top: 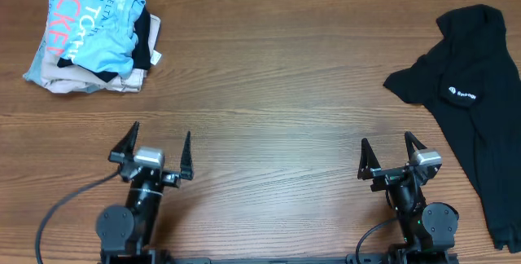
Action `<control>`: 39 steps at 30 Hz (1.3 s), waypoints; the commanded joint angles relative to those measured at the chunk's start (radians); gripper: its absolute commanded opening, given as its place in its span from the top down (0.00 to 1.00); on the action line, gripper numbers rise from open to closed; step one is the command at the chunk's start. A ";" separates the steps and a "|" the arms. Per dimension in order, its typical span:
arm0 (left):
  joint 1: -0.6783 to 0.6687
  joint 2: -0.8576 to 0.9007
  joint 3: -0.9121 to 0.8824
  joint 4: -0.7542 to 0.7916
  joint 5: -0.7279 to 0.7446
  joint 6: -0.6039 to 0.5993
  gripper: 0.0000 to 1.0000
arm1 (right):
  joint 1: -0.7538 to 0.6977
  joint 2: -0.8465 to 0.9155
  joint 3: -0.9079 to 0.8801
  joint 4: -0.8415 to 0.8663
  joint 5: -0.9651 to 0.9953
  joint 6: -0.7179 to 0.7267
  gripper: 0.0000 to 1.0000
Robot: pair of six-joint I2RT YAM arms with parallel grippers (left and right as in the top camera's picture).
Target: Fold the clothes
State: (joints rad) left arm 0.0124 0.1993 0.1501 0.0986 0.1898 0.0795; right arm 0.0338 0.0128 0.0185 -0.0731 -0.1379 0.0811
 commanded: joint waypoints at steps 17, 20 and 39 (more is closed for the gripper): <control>-0.007 -0.196 -0.145 -0.161 -0.037 -0.050 0.00 | 0.005 -0.010 -0.011 0.003 0.010 -0.003 0.00; -0.006 -0.195 -0.145 -0.161 -0.037 -0.050 0.00 | 0.005 -0.010 -0.011 0.003 0.010 -0.003 0.00; -0.006 -0.195 -0.145 -0.161 -0.037 -0.050 0.00 | 0.005 -0.010 -0.011 0.003 0.010 -0.003 0.00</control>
State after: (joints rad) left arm 0.0124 0.0151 0.0097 -0.0624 0.1635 0.0498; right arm 0.0338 0.0128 0.0185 -0.0731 -0.1379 0.0814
